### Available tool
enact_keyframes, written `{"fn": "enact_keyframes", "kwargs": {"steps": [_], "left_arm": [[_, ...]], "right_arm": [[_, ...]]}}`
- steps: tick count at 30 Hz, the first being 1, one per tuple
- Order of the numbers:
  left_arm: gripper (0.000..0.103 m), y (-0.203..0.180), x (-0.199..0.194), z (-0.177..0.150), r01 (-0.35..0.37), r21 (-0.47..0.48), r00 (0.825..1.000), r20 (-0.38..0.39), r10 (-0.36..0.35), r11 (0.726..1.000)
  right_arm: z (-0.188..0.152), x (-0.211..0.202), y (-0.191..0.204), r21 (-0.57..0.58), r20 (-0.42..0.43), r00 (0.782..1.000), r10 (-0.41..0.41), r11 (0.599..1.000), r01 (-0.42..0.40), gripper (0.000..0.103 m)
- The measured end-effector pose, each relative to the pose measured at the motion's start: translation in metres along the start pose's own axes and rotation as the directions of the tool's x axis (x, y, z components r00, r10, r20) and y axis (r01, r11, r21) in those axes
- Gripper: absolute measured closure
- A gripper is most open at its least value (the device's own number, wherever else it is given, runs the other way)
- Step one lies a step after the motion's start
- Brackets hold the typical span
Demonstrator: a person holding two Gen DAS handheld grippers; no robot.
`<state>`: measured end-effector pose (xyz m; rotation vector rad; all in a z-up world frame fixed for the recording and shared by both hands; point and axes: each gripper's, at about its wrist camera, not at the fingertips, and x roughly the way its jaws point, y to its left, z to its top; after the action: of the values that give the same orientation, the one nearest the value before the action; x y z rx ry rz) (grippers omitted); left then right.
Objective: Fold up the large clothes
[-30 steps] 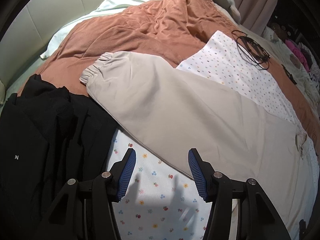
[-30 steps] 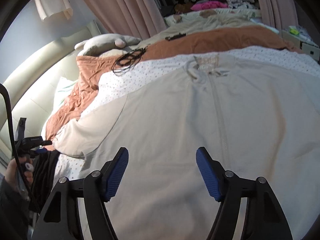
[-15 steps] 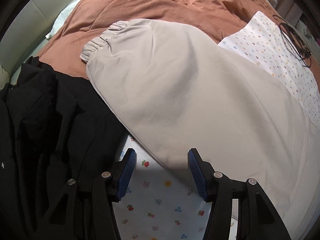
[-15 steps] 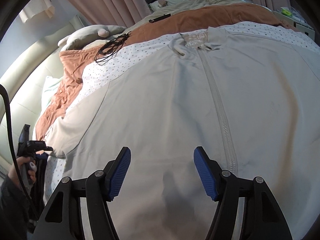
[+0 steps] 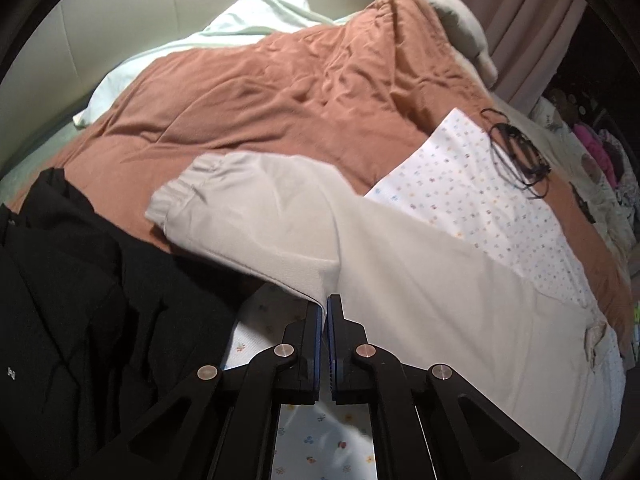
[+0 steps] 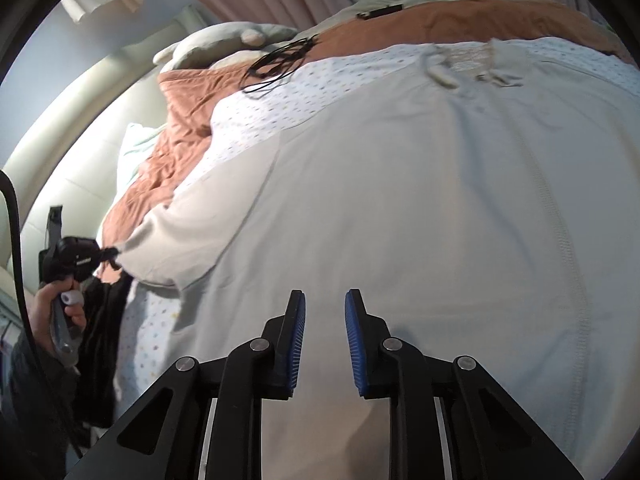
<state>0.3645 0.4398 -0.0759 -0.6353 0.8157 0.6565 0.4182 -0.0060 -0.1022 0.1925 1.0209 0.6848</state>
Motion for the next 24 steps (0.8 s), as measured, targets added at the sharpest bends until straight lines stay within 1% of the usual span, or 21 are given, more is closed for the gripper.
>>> {"fn": "enact_keyframes", "kwargs": {"steps": [3, 6, 11, 14, 19, 22, 24], "left_arm": [[0.101, -0.015, -0.016, 0.011, 0.066, 0.023, 0.997, 0.036, -0.067, 0.998], [0.101, -0.025, -0.037, 0.014, 0.133, 0.039, 0.989, 0.054, -0.135, 0.99], [0.101, -0.043, -0.07, 0.016, 0.235, 0.083, 0.966, 0.087, -0.242, 0.968], [0.101, -0.053, -0.087, 0.014, 0.289, 0.104, 0.95, 0.092, -0.298, 0.952], [0.101, -0.074, -0.115, 0.006, 0.359, 0.171, 0.921, 0.097, -0.379, 0.917], [0.101, -0.088, -0.127, -0.004, 0.41, 0.208, 0.898, 0.08, -0.434, 0.888], [0.101, -0.098, -0.133, -0.011, 0.439, 0.23, 0.883, 0.065, -0.464, 0.868]], "right_arm": [[0.001, 0.013, 0.021, -0.014, -0.006, 0.999, 0.041, 0.999, -0.041, 0.081], [0.004, 0.026, 0.035, -0.007, -0.018, 0.996, 0.084, 0.996, -0.084, 0.083], [0.003, 0.05, 0.059, 0.03, -0.036, 0.986, 0.16, 0.987, -0.159, 0.083], [-0.001, 0.07, 0.072, 0.062, -0.072, 0.977, 0.2, 0.979, -0.196, 0.088], [-0.015, 0.105, 0.094, 0.063, -0.142, 0.97, 0.197, 0.98, -0.19, 0.088], [-0.022, 0.118, 0.099, 0.072, -0.164, 0.966, 0.2, 0.979, -0.191, 0.088], [-0.025, 0.128, 0.101, 0.066, -0.179, 0.967, 0.181, 0.983, -0.171, 0.088]]}}
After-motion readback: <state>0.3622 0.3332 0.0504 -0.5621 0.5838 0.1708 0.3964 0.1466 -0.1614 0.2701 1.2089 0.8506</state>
